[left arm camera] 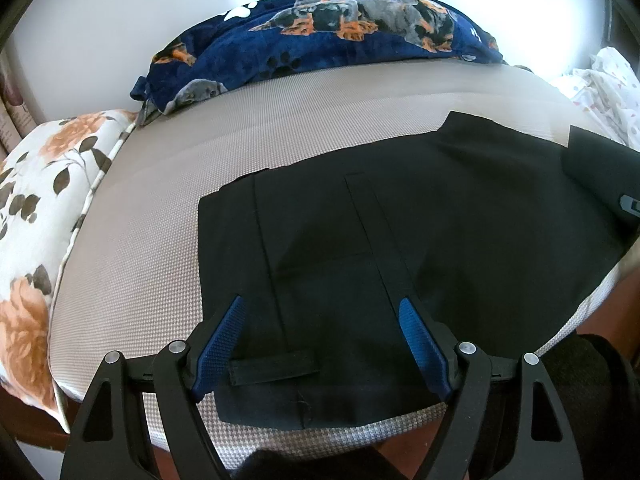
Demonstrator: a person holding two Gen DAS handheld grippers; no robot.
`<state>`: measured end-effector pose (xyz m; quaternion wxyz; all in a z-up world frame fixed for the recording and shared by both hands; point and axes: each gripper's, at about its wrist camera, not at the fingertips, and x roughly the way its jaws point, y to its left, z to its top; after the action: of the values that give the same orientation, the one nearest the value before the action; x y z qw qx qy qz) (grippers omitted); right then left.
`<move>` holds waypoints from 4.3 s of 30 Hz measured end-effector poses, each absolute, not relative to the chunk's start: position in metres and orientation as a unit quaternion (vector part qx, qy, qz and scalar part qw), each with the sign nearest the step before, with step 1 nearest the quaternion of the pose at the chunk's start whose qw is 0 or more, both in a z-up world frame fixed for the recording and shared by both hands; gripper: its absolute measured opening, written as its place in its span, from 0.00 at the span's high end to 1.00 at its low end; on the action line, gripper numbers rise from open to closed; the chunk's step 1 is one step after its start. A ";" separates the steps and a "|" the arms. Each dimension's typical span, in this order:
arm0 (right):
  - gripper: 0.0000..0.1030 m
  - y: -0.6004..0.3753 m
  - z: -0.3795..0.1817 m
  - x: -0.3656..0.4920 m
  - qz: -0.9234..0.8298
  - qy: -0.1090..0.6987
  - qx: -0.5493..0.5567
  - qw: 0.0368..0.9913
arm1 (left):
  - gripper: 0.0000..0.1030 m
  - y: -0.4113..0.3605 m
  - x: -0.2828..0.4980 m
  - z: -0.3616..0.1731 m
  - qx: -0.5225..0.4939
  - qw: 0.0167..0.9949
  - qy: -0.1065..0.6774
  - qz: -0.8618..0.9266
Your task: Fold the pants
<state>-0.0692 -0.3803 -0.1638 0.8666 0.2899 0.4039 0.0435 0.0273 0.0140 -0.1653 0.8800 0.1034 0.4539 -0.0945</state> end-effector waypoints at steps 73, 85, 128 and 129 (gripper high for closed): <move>0.64 -0.386 -0.151 -0.067 0.110 0.375 0.332 0.859 | 0.23 0.013 0.033 -0.165 0.096 0.881 0.457 -0.078; 0.81 -0.468 -0.190 -0.075 -0.043 0.406 0.356 0.840 | 0.23 0.027 0.037 -0.160 0.069 0.886 0.456 -0.059; 0.68 -0.335 -0.160 -0.052 0.098 0.420 0.291 0.854 | 0.22 0.023 0.030 -0.148 0.100 0.899 0.423 -0.045; 0.68 -0.334 -0.160 -0.052 0.100 0.420 0.290 0.854 | 0.22 0.023 0.030 -0.148 0.100 0.899 0.423 -0.044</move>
<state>-0.0524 -0.3339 -0.1599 0.8538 0.2904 0.4205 0.0995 0.0302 0.0226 -0.1483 0.8995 0.0996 0.4232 -0.0439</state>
